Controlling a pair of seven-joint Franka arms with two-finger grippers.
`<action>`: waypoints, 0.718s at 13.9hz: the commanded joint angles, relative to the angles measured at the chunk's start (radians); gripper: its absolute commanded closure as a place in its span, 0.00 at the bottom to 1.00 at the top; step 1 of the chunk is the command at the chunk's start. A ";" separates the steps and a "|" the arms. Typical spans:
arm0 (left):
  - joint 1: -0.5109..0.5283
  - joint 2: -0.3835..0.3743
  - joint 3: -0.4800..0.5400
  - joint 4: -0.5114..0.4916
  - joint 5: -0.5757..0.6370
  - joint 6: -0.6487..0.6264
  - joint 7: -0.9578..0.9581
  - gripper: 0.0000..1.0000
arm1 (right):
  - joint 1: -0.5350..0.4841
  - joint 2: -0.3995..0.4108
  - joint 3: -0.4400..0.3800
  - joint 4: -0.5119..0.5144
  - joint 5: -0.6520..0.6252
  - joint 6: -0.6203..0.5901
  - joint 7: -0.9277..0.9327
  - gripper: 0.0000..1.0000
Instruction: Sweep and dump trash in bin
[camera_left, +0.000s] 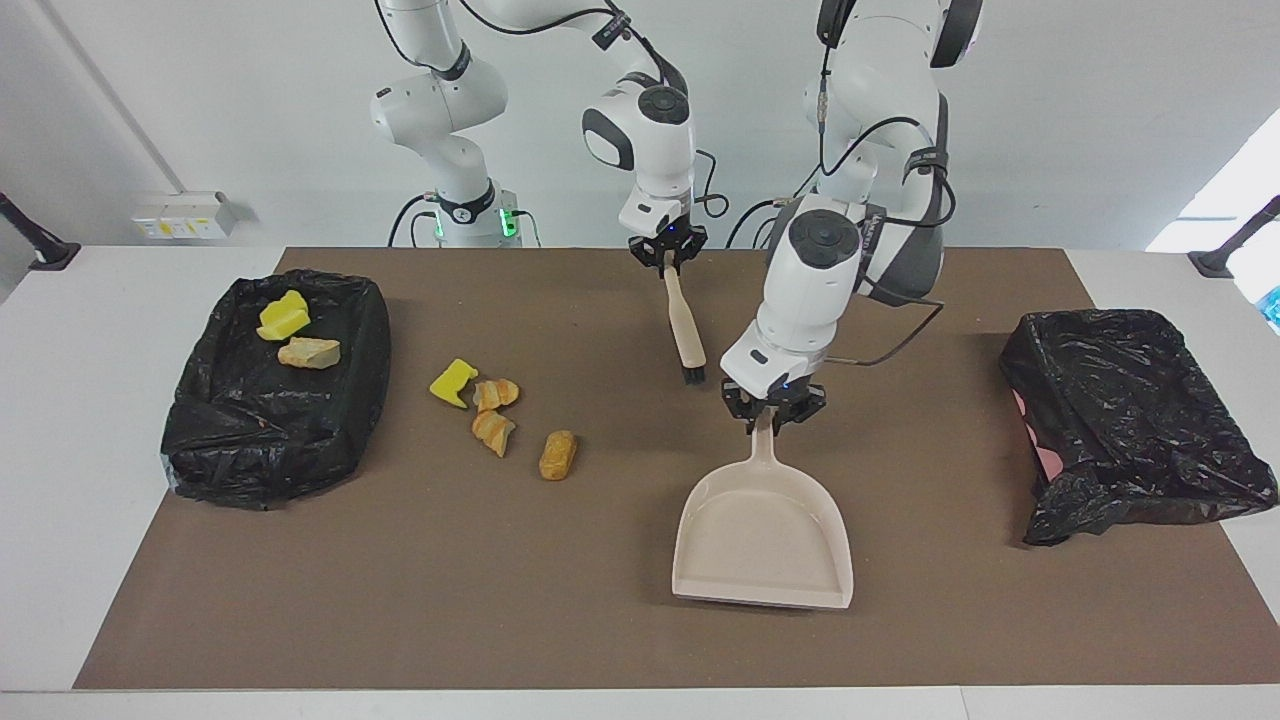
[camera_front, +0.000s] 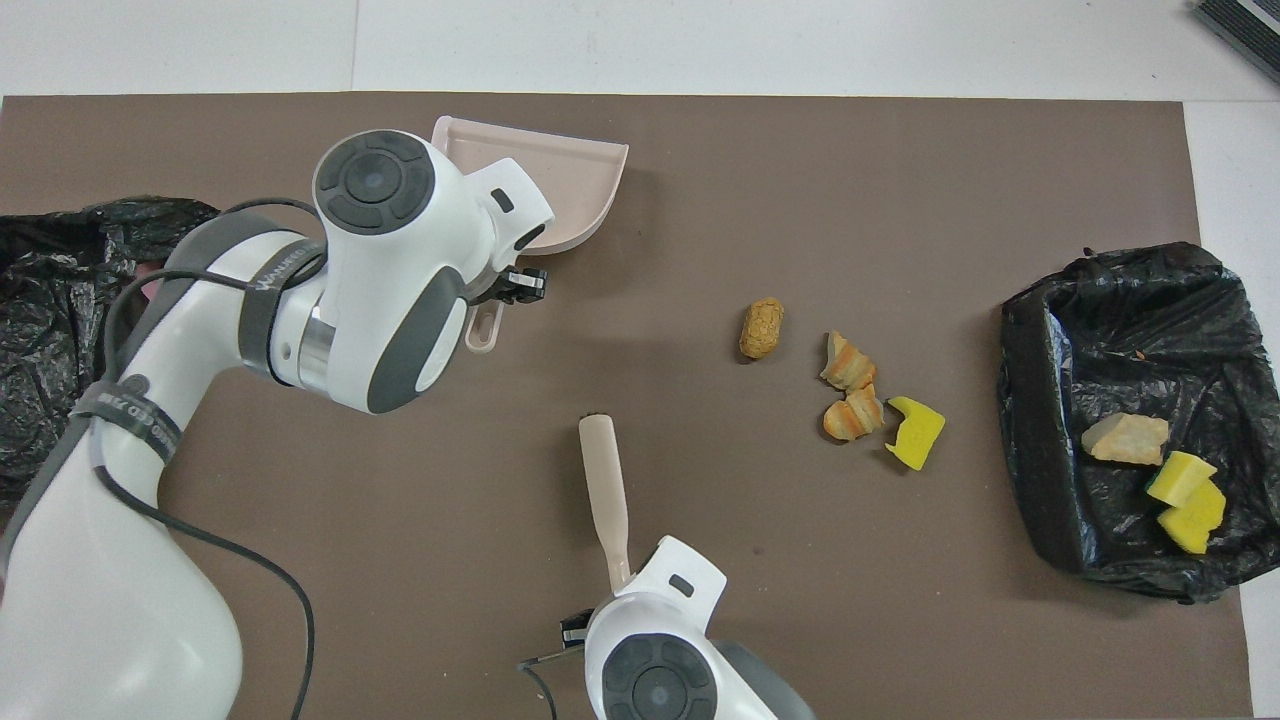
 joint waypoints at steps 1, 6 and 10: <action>0.072 -0.048 -0.005 -0.026 0.000 -0.046 0.267 1.00 | -0.102 -0.098 0.005 -0.007 -0.013 -0.081 -0.076 1.00; 0.129 -0.073 -0.002 -0.035 0.000 -0.124 0.655 1.00 | -0.332 -0.116 0.002 0.014 -0.217 -0.118 -0.116 1.00; 0.166 -0.089 -0.001 -0.076 0.001 -0.121 1.166 1.00 | -0.492 -0.103 0.003 0.010 -0.372 -0.194 -0.240 1.00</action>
